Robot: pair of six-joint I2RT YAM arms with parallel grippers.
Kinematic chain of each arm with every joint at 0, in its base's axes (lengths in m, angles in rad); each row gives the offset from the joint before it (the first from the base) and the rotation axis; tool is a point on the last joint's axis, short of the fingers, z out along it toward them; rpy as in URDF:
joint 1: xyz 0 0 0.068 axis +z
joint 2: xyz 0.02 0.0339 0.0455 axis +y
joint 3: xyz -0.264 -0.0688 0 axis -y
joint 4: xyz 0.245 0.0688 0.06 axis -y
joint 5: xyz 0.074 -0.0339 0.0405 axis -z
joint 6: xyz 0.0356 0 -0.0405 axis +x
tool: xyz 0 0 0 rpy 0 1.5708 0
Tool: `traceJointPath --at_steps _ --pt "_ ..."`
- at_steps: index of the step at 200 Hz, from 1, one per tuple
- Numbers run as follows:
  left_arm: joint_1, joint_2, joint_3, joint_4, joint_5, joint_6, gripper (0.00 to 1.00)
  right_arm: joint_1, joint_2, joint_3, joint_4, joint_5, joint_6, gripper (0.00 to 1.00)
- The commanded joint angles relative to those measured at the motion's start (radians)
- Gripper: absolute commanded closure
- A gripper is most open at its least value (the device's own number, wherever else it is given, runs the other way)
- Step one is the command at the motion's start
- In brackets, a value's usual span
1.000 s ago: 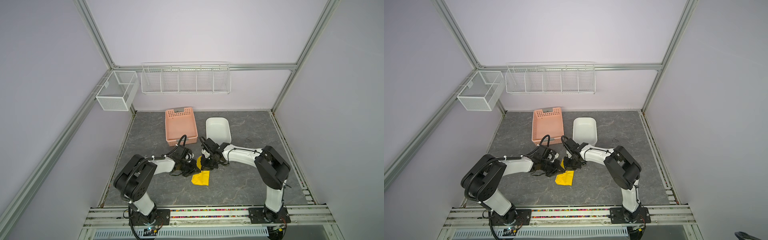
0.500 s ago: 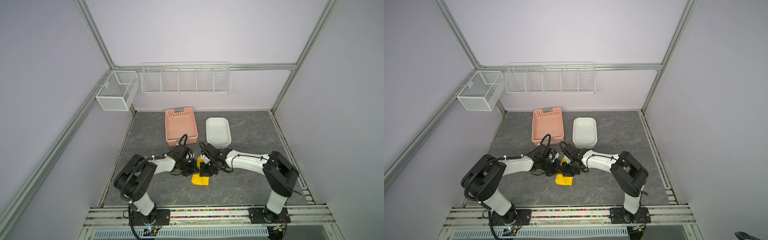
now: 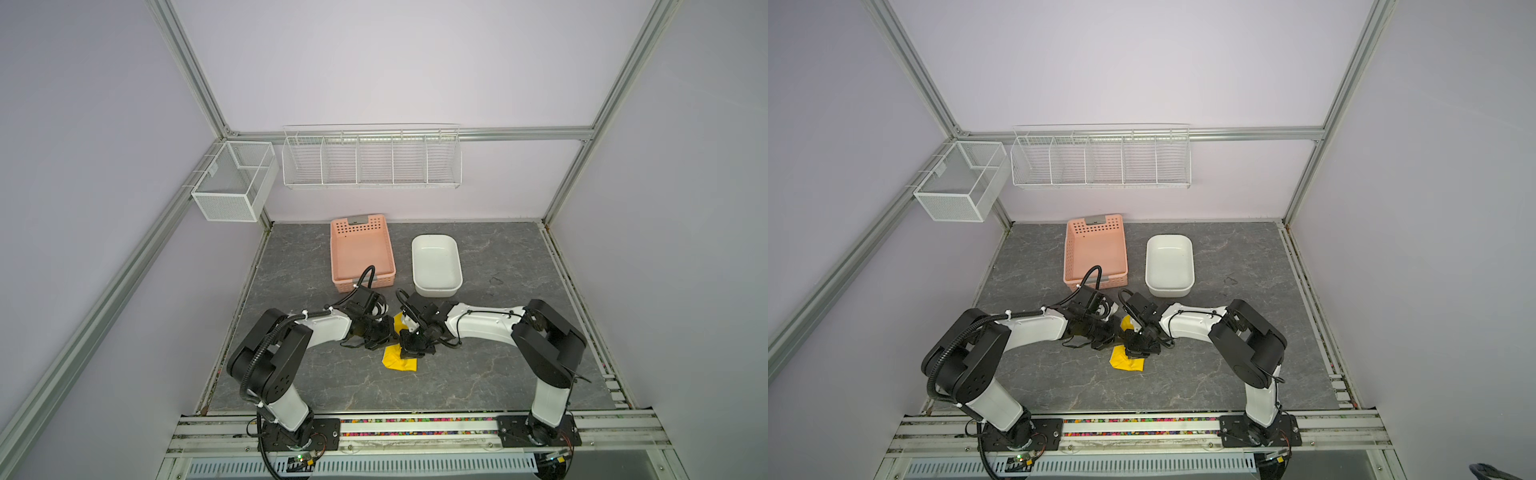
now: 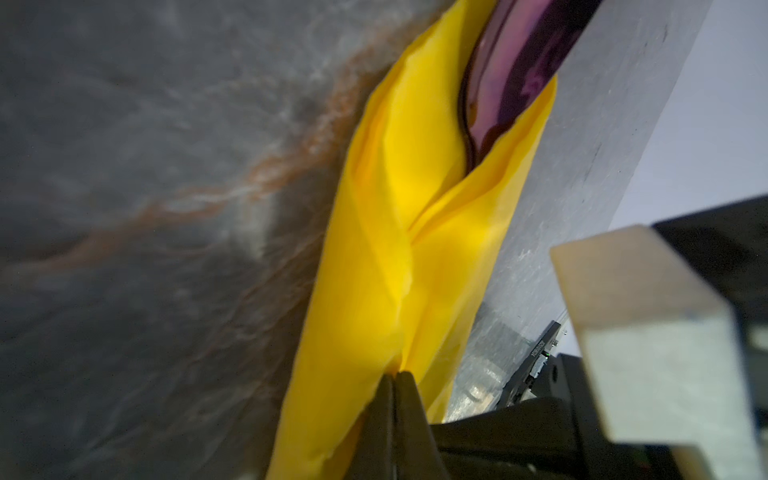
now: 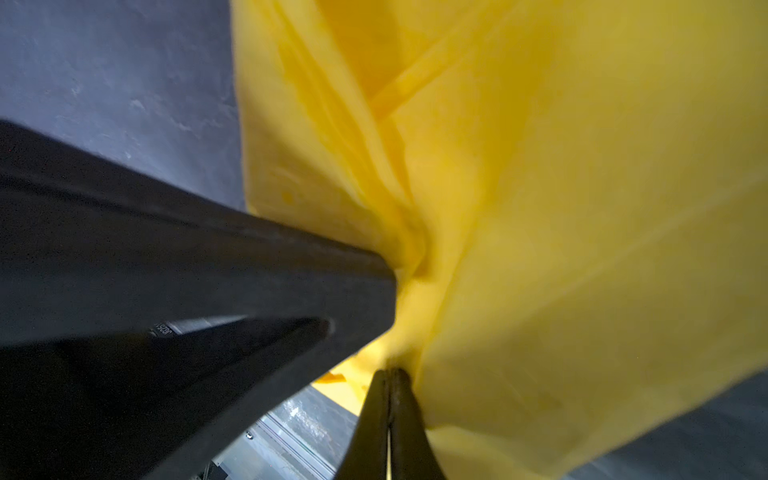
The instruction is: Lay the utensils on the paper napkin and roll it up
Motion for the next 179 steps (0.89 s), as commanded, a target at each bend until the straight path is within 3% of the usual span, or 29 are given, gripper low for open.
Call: traceJointPath --at_steps 1,120,179 --pt "-0.003 -0.026 0.032 0.036 0.024 -0.040 1.00 0.007 0.007 -0.030 -0.002 0.005 0.010 0.93" --pt "-0.003 0.010 0.045 0.042 0.037 -0.045 1.00 -0.003 -0.207 -0.153 0.052 0.026 0.081 0.93" --pt "-0.003 0.012 0.054 0.037 0.039 -0.039 1.00 -0.003 -0.196 -0.248 0.179 -0.044 0.132 0.93"
